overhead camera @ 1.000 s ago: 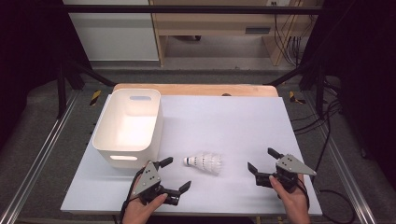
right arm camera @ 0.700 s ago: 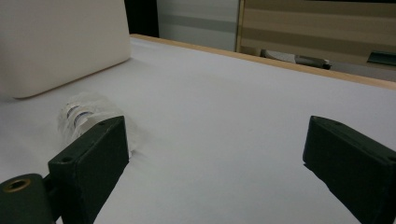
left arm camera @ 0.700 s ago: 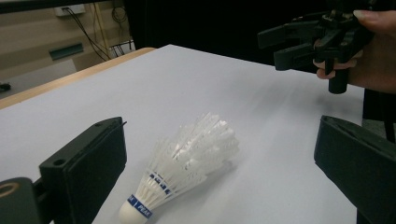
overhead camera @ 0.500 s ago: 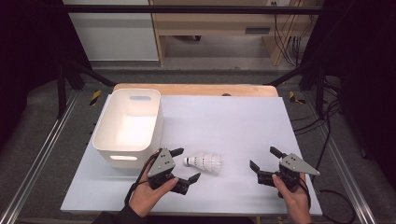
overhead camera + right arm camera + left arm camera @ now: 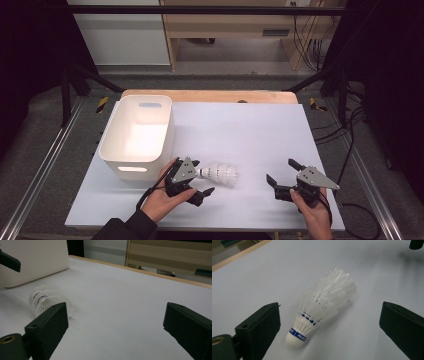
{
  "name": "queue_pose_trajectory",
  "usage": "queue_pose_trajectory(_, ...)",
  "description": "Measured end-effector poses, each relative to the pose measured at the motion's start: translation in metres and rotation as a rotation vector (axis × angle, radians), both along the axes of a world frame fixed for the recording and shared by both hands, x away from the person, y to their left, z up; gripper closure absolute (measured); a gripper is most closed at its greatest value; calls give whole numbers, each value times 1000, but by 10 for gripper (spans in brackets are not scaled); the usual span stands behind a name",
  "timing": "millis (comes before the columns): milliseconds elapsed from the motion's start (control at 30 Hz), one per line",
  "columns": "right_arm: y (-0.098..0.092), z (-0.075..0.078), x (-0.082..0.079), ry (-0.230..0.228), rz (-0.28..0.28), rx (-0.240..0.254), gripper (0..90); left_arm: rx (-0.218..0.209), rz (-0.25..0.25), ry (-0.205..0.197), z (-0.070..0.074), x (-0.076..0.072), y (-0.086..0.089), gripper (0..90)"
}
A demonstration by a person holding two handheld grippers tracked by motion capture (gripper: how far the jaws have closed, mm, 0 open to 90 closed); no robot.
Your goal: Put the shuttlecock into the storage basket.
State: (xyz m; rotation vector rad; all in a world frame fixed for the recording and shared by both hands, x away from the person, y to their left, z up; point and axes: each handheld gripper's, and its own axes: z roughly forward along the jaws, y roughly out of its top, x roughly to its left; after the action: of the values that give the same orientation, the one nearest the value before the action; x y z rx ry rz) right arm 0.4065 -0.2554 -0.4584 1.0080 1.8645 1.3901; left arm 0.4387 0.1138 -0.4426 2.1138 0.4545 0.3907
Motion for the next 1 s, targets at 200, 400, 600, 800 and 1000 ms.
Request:
queue_pose_trajectory(200,-1,-2,0,7,-5,8,58,72,6,21,-9,8,-2,36)
queue_pose_trajectory(400,-2,-2,1,11,-1,16,54,78,-5,26,-13,13,-6,40)
queue_pose_trajectory(600,-2,-2,1,13,3,20,52,54,-7,13,-14,17,-5,46)
queue_pose_trajectory(800,-2,-2,0,16,4,25,50,40,-28,3,-15,18,-6,44)
queue_pose_trajectory(1000,-2,-2,1,17,7,25,48,30,-31,22,-19,23,-8,41)
